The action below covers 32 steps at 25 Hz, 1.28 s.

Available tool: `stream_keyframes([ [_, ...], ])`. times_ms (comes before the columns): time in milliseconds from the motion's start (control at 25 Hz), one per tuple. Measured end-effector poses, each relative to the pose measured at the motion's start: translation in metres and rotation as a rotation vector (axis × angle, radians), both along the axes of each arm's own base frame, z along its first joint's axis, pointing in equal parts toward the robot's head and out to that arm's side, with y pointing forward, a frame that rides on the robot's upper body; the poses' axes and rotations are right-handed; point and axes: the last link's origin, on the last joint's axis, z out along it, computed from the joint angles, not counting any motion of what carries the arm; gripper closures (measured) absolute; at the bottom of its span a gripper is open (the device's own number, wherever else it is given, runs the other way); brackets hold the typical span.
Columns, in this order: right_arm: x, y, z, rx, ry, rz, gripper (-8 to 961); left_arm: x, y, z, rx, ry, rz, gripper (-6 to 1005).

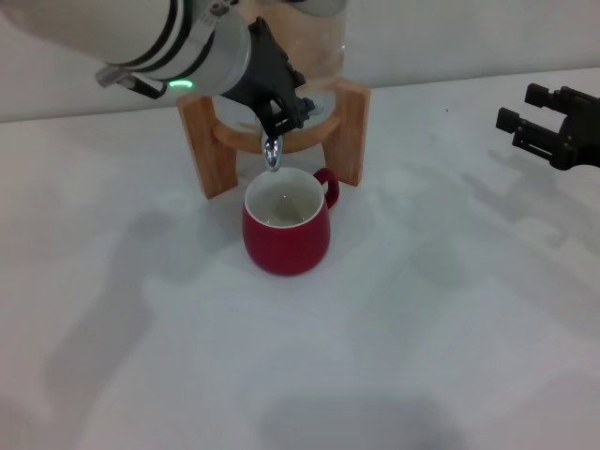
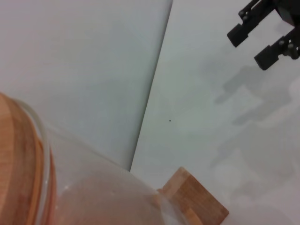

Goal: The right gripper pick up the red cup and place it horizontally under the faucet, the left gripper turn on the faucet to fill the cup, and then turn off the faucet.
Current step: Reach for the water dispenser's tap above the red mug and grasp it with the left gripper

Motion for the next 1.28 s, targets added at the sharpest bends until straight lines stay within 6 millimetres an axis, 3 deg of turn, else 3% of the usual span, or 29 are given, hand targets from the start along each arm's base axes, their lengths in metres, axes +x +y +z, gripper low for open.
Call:
stream_keyframes([
  [1280, 0.001, 0.004, 0.000, 0.004, -0.012, -0.013, 362, -0.010, 0.002, -0.011, -0.034, -0.053, -0.004, 748],
])
